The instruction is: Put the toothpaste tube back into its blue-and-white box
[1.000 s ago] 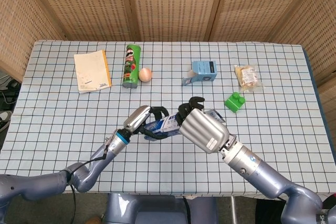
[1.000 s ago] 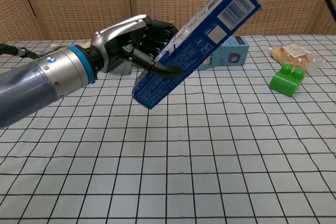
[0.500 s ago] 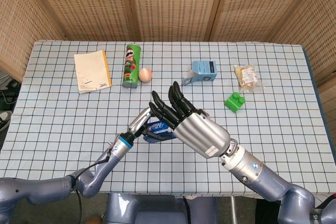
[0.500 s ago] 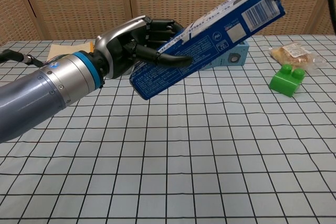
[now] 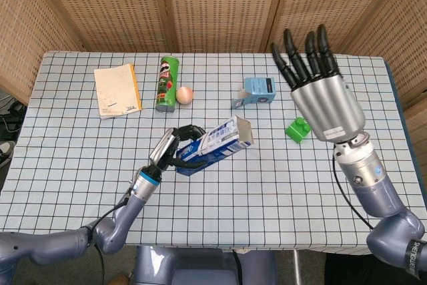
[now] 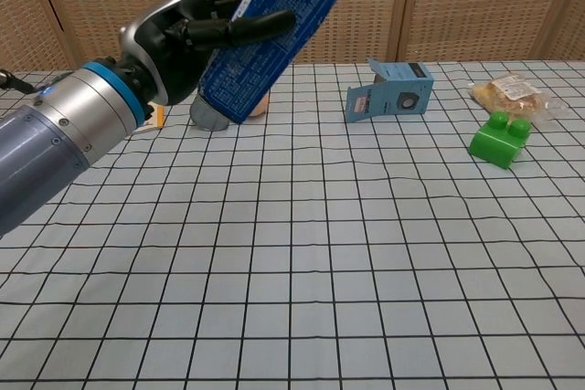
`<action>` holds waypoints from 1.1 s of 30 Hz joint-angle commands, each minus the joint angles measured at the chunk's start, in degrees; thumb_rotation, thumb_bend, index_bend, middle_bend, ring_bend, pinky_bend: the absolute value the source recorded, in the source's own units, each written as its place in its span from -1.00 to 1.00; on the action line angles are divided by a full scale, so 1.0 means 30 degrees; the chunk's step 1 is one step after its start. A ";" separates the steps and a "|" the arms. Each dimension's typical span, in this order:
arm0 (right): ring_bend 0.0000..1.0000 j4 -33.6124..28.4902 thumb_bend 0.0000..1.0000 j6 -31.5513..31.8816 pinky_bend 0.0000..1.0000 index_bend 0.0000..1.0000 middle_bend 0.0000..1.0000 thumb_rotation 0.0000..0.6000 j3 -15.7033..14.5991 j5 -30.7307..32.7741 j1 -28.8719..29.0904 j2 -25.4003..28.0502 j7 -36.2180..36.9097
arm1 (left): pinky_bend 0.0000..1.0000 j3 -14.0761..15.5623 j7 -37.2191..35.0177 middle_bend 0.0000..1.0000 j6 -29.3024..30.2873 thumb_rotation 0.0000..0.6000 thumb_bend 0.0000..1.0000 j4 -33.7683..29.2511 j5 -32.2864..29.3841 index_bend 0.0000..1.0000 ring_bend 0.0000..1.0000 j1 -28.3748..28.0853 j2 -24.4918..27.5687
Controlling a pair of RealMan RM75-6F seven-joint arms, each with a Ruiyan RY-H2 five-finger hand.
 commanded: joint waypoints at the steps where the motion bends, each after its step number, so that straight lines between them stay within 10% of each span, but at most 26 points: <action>1: -0.55 0.0777 -1.00 0.0221 -0.67 -0.86 -0.65 1.00 0.0177 0.1611 -0.0651 -0.0154 0.1046 | 0.03 -0.0245 -0.0441 -0.02 0.0549 1.00 -0.74 0.0097 0.0045 0.26 0.12 0.0350 -0.0106; 10: -0.61 0.0140 -1.00 -0.2044 -0.81 -0.78 -0.63 1.00 -0.0421 0.5817 -0.2131 -0.0591 0.7511 | 0.03 0.0831 0.0879 -0.02 0.0359 1.00 -0.74 0.0907 0.1019 0.26 0.12 0.0533 0.0825; 23: -0.61 0.5158 -1.00 -0.4444 -0.83 -0.75 -0.60 1.00 -0.4454 0.2288 -0.4485 -0.2962 1.5358 | 0.03 0.4062 0.3441 -0.02 -0.0816 1.00 -0.74 0.5356 0.2246 0.26 0.12 0.1444 0.2003; 33: -0.61 0.7508 -1.00 -0.4338 -0.85 -0.75 -0.58 1.00 -0.5509 0.0498 -0.5110 -0.4360 1.7441 | 0.03 0.5178 0.4336 -0.02 -0.1083 1.00 -0.73 0.8789 0.2930 0.26 0.12 0.1617 0.0737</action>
